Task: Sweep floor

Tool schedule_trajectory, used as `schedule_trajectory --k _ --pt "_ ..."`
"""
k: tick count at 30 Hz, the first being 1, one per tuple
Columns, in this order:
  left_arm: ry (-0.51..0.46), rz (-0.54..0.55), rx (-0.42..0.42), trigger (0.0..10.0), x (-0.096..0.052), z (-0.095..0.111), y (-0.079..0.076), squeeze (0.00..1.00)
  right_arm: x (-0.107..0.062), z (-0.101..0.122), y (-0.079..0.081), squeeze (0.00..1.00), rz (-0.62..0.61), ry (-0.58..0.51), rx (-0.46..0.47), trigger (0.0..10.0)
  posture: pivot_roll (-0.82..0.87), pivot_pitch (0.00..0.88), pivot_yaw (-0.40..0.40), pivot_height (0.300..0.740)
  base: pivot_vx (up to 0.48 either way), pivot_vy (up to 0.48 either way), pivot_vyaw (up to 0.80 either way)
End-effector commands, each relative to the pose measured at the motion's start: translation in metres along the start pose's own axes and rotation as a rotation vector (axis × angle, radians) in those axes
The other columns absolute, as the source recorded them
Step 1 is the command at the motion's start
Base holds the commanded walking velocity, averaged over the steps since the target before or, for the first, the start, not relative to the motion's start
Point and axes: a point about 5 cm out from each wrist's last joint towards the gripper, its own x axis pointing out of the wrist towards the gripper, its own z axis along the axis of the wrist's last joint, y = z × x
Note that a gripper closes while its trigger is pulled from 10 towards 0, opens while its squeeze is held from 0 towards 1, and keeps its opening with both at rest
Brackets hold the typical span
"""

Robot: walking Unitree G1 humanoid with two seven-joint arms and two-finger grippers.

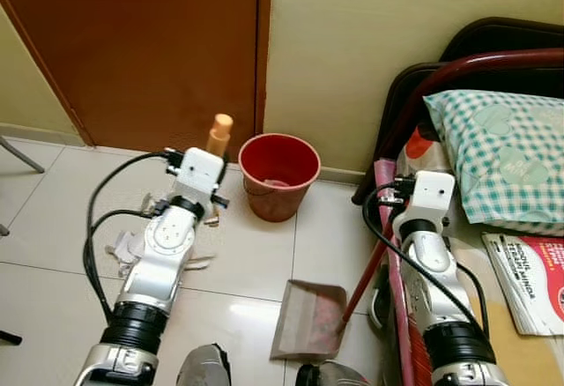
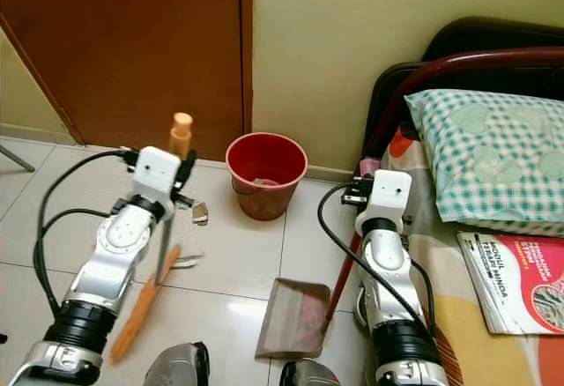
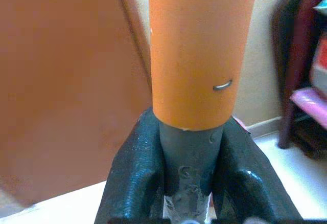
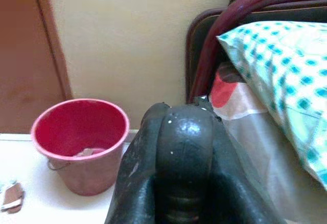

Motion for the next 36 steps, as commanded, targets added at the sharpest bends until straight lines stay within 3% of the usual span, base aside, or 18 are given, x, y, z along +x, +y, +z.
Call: schedule_trajectory --k 1,7,12,14,19,21,24,27,36 --pt "-0.035 -0.077 -0.019 10.0 0.0 0.009 -0.015 0.0 0.006 0.01 -0.008 0.0 -0.055 -0.035 -0.03 10.0 0.07 0.12 -0.052 0.74 0.0 0.0 0.0" --pt "-0.06 -0.306 -0.087 10.0 -0.013 0.015 -0.055 0.0 0.021 0.018 -0.011 0.0 -0.132 -0.057 -0.103 10.0 0.08 0.128 -0.053 0.74 0.0 0.0 0.0" --pt "-0.068 -0.363 -0.118 10.0 -0.02 0.02 -0.065 0.0 0.029 0.025 -0.003 0.0 -0.135 -0.081 -0.133 10.0 0.08 0.151 -0.052 0.74 0.0 0.0 0.0" --pt "-0.07 -0.361 -0.116 10.0 -0.02 0.023 -0.065 0.0 0.031 0.025 -0.001 0.0 -0.148 -0.074 -0.16 10.0 0.07 0.163 -0.049 0.74 0.0 0.0 0.0" --pt "-0.101 -0.332 -0.142 10.0 -0.024 0.041 -0.062 0.0 0.03 0.017 0.02 0.0 -0.019 -0.032 -0.159 10.0 0.08 0.195 -0.057 0.74 0.0 0.0 0.0" --pt "-0.113 -0.295 -0.19 10.0 -0.024 0.045 -0.06 0.0 0.026 0.009 0.032 0.0 0.043 0.002 -0.092 10.0 0.08 0.192 -0.067 0.74 0.0 0.0 0.0" --pt "-0.114 -0.263 -0.265 10.0 -0.021 0.049 -0.059 0.0 0.023 0.004 0.044 0.0 0.085 0.016 -0.096 10.0 0.08 0.188 -0.07 0.74 0.0 0.0 0.0" --pt "-0.12 -0.262 -0.304 10.0 -0.02 0.054 -0.06 0.0 0.022 0.004 0.051 0.0 0.105 0.015 -0.095 10.0 0.08 0.186 -0.071 0.74 0.0 0.0 0.0" --pt "-0.157 -0.188 -0.537 10.0 -0.01 0.076 -0.05 0.0 0.019 0.003 0.07 0.0 0.156 0.023 -0.047 10.0 0.08 0.169 -0.068 0.74 0.0 0.0 0.0"
